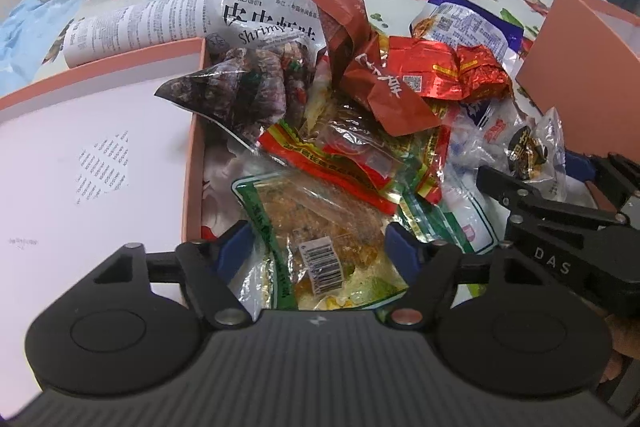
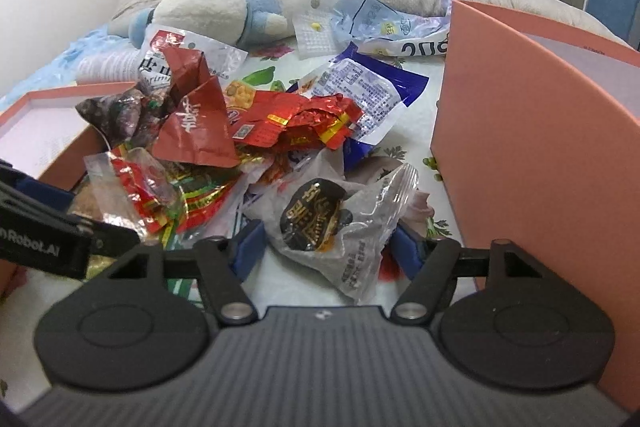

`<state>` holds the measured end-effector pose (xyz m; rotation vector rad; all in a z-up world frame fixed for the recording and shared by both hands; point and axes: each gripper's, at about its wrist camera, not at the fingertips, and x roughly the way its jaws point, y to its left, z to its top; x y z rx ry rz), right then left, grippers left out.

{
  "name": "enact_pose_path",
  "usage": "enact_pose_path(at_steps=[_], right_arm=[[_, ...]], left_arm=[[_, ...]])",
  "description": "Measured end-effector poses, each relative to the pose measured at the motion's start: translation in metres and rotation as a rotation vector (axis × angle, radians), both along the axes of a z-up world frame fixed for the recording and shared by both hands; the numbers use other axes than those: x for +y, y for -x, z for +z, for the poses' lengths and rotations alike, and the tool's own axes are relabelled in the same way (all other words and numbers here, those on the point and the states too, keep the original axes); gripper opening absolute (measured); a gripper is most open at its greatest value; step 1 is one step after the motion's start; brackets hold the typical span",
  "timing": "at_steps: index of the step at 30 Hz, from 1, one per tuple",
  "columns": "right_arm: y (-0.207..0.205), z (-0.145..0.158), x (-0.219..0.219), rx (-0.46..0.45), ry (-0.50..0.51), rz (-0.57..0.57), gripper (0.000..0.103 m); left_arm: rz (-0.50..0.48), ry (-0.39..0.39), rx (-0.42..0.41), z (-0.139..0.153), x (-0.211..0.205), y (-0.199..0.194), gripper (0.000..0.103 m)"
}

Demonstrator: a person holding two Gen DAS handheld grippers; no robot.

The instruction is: Organize snacks

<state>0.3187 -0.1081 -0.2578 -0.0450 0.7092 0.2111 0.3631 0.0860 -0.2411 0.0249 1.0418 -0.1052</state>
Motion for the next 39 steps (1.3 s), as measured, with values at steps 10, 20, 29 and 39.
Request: enact_pose_path(at_steps=[10,20,29,39], right_arm=[[0.025,0.013,-0.004,0.016,-0.018,0.024,0.059],[0.075,0.031,-0.013,0.008,-0.013,0.04,0.058],[0.124,0.046,-0.02,0.024,-0.012,0.082,0.058],[0.164,0.09,-0.038,-0.035,-0.049,0.074,0.057]], left_arm=[[0.038,0.043,-0.016,0.017,-0.001,0.021,0.029],[0.093,0.106,-0.026,0.027,-0.007,0.079,0.018],[0.182,0.173,-0.026,0.031,-0.005,0.142,0.013],[0.25,0.239,-0.098,0.068,-0.011,0.198,0.007]])
